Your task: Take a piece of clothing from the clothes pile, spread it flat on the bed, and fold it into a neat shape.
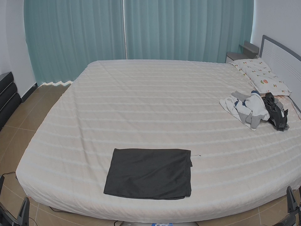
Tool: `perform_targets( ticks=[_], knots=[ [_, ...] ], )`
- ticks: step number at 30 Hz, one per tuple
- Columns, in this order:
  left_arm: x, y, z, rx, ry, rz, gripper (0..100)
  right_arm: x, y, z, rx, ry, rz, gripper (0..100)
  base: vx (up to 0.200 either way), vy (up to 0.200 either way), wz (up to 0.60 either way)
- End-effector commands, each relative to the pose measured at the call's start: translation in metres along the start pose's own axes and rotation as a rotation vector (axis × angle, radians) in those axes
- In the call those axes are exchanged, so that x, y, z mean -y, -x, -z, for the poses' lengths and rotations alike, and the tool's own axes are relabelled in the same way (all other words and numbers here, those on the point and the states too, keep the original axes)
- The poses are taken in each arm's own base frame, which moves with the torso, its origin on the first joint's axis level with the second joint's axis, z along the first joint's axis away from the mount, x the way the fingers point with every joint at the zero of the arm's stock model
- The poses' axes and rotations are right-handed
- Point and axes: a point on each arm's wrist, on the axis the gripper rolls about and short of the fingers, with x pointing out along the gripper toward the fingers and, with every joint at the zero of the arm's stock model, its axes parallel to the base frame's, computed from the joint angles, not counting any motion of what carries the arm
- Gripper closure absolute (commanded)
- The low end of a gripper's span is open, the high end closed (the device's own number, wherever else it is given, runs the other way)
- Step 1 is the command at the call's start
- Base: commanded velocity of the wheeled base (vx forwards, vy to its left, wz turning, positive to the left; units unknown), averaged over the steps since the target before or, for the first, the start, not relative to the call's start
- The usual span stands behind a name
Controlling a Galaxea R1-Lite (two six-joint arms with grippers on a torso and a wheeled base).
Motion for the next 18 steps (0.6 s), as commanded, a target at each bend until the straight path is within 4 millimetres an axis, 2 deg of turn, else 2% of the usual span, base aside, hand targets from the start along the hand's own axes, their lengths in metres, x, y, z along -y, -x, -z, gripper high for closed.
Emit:
perform_targets(
  ticks=[1, 2, 4, 5, 8, 13, 18],
  knots=[
    [-0.001, -0.004, 0.014, 0.005, -0.07, -0.119, 0, -0.003, -0.005, 0.017, -0.017, -0.022, 0.009, 0, 0.0, 0.0, 0.0],
    [-0.002, -0.007, 0.021, -0.002, -0.083, -0.171, 0, -0.004, -0.008, 0.029, -0.055, -0.033, 0.049, 0, 0.0, 0.0, 0.0],
    [-0.002, -0.012, 0.034, 0.013, -0.089, -0.235, 0, -0.002, -0.008, 0.03, -0.064, -0.096, 0.105, 0, 0.0, 0.0, 0.0],
    [-0.002, -0.012, 0.034, 0.013, -0.073, -0.25, 0, -0.003, -0.008, 0.031, -0.072, -0.17, 0.103, 0, 0.0, 0.0, 0.0],
    [-0.001, -0.012, 0.044, -0.078, -0.062, -0.232, 0, -0.004, -0.006, 0.038, -0.155, -0.205, 0.101, 0, 0.0, 0.0, 0.0],
    [-0.001, -0.012, 0.044, -0.08, -0.053, -0.223, 0, -0.004, -0.006, 0.037, -0.146, -0.196, 0.096, 0, 0.0, 0.0, 0.0],
    [0.002, -0.012, 0.047, -0.086, 0.087, -0.119, 0, -0.004, -0.006, 0.036, -0.144, -0.194, 0.096, 0, 0.0, 0.0, 0.0]
  ],
)
